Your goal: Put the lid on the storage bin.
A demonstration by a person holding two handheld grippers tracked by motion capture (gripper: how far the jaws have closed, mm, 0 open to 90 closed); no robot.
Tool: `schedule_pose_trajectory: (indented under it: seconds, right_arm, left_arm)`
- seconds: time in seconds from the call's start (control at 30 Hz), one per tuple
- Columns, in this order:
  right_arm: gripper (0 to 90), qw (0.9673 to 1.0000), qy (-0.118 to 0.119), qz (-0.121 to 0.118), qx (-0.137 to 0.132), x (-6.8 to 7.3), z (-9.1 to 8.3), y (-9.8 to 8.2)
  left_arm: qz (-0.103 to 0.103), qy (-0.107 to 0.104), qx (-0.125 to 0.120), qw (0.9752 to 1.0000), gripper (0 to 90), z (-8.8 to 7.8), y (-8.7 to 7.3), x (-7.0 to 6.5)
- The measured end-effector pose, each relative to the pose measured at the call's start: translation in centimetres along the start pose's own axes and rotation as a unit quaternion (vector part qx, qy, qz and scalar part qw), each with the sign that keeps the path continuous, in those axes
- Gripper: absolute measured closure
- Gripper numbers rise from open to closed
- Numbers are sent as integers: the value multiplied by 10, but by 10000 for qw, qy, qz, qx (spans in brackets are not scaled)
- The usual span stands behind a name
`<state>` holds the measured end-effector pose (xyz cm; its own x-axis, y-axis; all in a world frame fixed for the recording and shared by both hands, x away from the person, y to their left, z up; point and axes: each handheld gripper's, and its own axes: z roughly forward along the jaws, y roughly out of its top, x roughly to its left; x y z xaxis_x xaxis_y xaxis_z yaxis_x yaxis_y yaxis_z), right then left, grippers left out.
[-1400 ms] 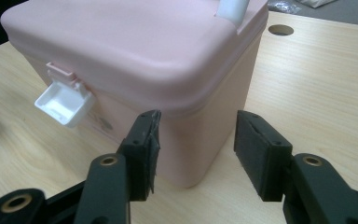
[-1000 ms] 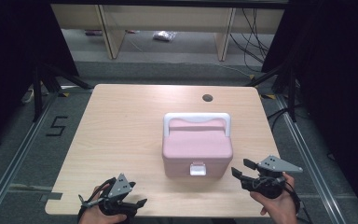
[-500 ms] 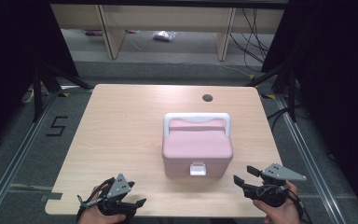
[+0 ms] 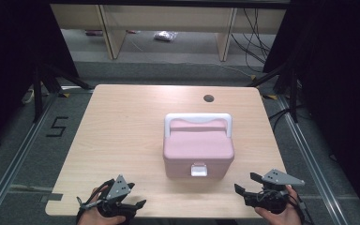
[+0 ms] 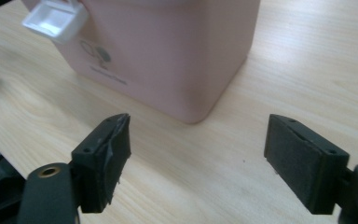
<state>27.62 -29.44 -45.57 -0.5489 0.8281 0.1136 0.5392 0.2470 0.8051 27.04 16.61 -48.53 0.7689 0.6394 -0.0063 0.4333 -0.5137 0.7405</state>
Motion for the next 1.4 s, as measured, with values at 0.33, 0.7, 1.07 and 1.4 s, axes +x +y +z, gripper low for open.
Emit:
schedule_pose_trajectory:
  seconds: [0.33,0.7,1.07,1.4]
  right_arm:
    - [181,9998,93,52,196,4,1,-13]
    - [165,9990,235,-72,386,7,1,-28]
    - [167,9983,250,-227,475,8,3,-31]
    - [167,9983,287,-109,488,10,4,-32]
  left_arm:
    - [-47,-20,-48,10000,296,-1,-1,-1]
    - [-13,22,48,10000,294,0,-3,0]
    - [-25,-12,50,10000,292,3,-5,0]
    - [54,31,135,9999,291,3,-5,1]
